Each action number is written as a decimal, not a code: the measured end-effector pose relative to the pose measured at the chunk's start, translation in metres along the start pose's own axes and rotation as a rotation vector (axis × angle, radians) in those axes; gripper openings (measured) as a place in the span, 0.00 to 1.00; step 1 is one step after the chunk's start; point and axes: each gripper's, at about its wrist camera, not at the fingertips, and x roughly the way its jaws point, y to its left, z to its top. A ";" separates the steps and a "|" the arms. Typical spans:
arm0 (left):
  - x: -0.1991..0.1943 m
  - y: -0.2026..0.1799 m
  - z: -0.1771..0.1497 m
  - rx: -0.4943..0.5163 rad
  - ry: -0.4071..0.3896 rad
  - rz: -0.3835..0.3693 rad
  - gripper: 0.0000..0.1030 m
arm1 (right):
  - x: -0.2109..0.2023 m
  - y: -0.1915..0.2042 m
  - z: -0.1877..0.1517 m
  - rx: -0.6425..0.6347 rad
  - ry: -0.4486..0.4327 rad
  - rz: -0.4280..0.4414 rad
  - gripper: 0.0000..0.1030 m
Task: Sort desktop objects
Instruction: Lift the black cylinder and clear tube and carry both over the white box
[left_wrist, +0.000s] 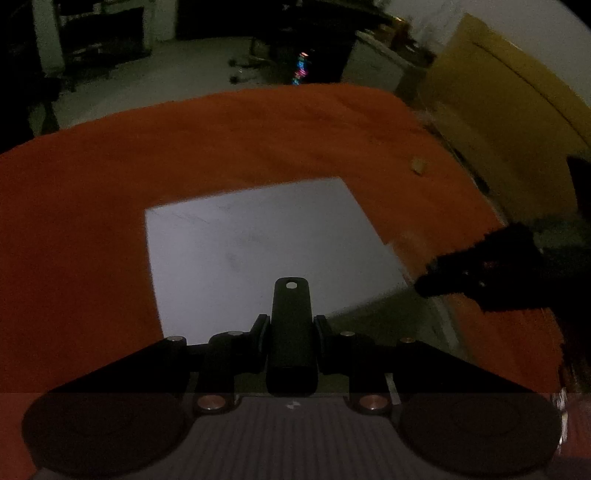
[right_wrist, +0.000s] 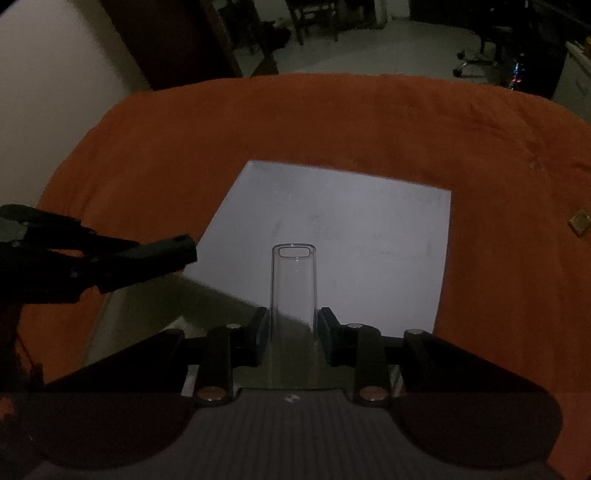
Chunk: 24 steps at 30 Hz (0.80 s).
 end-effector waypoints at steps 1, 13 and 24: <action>0.000 -0.001 -0.005 0.001 0.004 0.000 0.21 | -0.001 0.001 -0.003 -0.001 0.008 0.007 0.31; 0.030 -0.016 -0.057 0.015 0.122 -0.051 0.21 | 0.021 0.033 -0.041 -0.076 0.127 0.046 0.31; 0.048 -0.024 -0.084 0.036 0.206 -0.066 0.21 | 0.052 0.052 -0.069 -0.155 0.211 0.038 0.31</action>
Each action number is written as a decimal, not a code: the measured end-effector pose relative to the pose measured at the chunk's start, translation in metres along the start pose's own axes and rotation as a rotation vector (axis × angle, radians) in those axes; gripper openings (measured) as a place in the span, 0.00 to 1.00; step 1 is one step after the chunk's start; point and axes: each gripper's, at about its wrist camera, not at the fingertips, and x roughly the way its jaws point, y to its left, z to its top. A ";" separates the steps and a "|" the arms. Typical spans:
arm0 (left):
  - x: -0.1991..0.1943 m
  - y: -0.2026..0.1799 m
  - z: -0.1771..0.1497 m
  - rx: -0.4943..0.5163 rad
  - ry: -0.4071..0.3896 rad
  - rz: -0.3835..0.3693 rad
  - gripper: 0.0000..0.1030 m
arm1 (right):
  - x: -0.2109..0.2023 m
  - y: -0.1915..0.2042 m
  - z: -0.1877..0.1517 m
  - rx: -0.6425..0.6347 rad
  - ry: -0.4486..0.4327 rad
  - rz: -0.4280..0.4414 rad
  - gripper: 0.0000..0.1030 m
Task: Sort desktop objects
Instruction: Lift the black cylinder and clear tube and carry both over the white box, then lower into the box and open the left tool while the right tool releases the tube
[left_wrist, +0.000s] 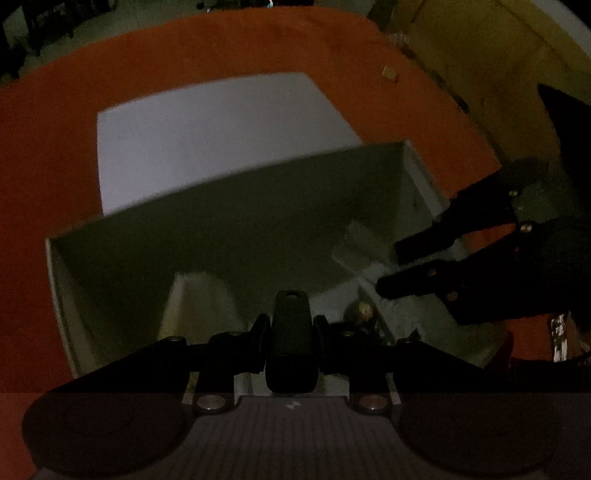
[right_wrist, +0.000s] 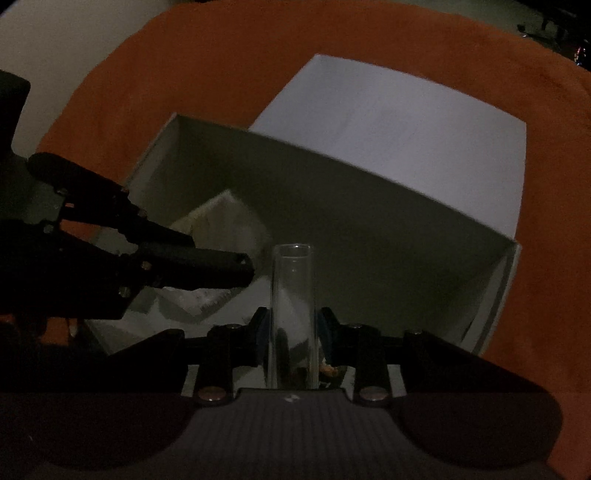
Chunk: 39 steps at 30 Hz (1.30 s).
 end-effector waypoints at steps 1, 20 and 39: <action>0.005 -0.001 -0.002 0.001 0.024 -0.004 0.21 | 0.003 0.000 -0.002 -0.007 0.007 -0.006 0.31; 0.041 0.001 -0.025 0.005 0.108 0.035 0.21 | 0.044 -0.006 -0.027 -0.112 0.092 -0.093 0.31; 0.058 -0.001 -0.038 -0.017 0.164 0.023 0.21 | 0.080 -0.019 -0.040 -0.118 0.151 -0.138 0.31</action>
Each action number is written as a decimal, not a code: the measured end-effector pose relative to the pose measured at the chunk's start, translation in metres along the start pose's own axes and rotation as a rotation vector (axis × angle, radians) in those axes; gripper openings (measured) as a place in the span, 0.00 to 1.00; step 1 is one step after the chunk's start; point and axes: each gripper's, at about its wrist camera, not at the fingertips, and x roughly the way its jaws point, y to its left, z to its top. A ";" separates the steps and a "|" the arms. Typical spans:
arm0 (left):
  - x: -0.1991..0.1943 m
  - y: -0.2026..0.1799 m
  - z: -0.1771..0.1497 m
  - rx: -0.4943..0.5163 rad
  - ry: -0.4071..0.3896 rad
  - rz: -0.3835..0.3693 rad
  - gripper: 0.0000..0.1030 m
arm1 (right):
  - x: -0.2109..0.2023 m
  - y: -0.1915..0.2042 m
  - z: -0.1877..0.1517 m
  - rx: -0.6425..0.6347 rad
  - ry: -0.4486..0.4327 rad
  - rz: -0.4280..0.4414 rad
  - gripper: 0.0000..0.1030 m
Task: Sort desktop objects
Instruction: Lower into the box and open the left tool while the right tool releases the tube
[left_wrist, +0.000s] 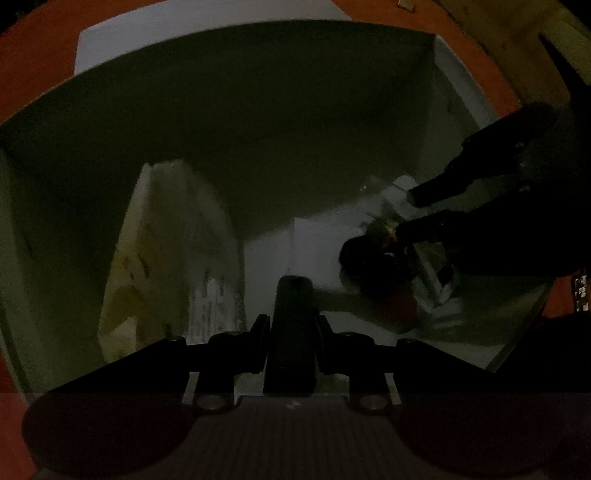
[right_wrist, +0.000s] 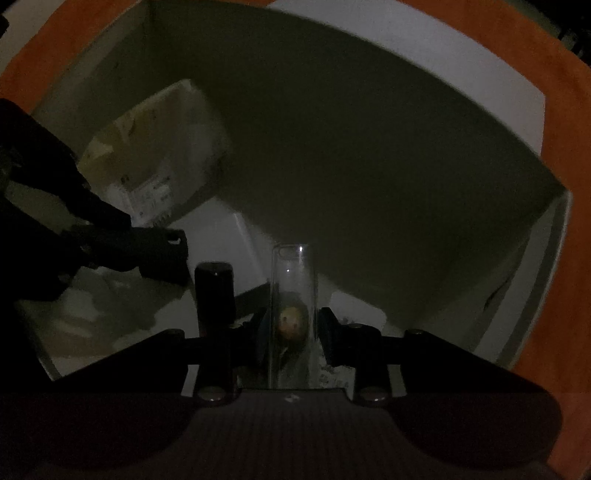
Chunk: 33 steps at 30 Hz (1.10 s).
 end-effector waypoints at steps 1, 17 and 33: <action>0.001 0.000 -0.001 -0.002 0.005 0.000 0.21 | 0.002 0.001 -0.001 -0.001 0.004 -0.001 0.31; 0.018 0.005 0.000 -0.064 0.027 -0.018 0.25 | 0.019 0.008 -0.006 -0.005 0.028 -0.004 0.33; 0.002 0.007 0.004 -0.131 -0.006 -0.073 0.98 | -0.001 0.007 -0.001 0.037 -0.003 0.004 0.59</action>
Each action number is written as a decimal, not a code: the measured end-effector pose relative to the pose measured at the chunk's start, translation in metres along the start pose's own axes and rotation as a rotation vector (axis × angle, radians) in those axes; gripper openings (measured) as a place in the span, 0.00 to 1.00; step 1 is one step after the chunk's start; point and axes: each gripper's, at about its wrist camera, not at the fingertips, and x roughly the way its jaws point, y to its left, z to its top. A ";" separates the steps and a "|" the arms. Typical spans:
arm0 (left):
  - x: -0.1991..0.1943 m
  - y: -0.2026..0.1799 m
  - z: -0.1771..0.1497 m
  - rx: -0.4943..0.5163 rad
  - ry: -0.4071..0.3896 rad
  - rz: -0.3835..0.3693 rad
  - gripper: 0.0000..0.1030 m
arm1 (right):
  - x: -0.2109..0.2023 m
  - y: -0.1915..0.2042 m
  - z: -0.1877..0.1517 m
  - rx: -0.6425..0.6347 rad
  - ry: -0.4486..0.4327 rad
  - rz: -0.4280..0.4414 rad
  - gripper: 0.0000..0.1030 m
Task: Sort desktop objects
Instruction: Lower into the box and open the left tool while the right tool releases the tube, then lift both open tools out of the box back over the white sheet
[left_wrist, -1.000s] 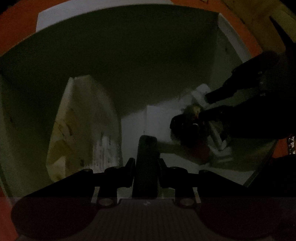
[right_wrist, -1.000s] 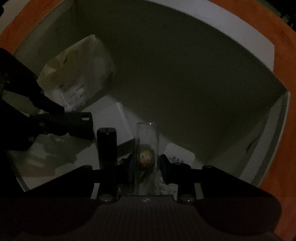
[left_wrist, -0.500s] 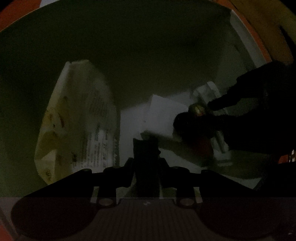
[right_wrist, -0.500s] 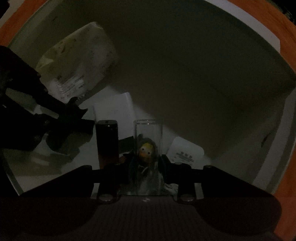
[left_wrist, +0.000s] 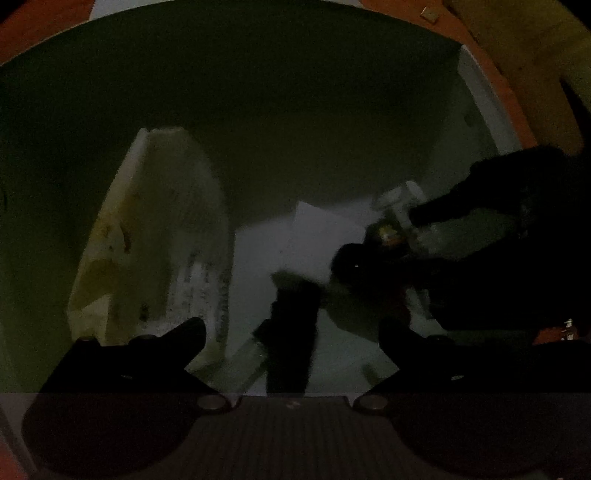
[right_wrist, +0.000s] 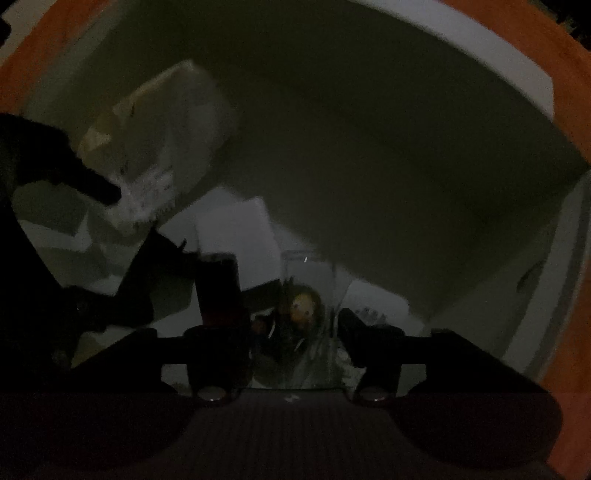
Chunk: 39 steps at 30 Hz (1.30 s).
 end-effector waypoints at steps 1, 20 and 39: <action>-0.002 -0.001 0.001 -0.008 0.001 -0.006 0.99 | -0.004 -0.001 0.002 0.007 -0.013 0.005 0.59; -0.072 -0.011 0.037 -0.008 -0.178 -0.047 1.00 | -0.097 -0.044 0.053 0.148 -0.266 0.035 0.70; -0.103 0.048 0.119 0.027 -0.442 0.118 0.99 | -0.124 -0.128 0.098 0.326 -0.379 -0.072 0.70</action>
